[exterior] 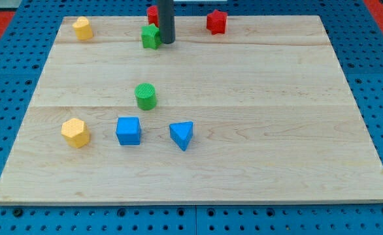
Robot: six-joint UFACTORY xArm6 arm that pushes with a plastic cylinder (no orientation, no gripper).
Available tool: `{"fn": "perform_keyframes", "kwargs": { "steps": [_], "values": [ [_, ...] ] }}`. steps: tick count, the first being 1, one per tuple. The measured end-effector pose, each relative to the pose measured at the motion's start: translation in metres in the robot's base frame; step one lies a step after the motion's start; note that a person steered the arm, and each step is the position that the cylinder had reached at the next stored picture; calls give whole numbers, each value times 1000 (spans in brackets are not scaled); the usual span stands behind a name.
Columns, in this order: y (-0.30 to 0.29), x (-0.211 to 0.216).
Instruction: Move the green circle to the center of the board
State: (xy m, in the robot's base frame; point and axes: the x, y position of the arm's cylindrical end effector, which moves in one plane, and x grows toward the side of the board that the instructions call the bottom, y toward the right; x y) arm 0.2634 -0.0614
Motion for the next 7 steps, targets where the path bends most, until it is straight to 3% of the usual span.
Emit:
{"fn": "perform_keyframes", "kwargs": {
  "steps": [2,3,5,7],
  "values": [
    [42,-10],
    [44,51],
    [-121,99],
    [-163,140]
  ]
}}
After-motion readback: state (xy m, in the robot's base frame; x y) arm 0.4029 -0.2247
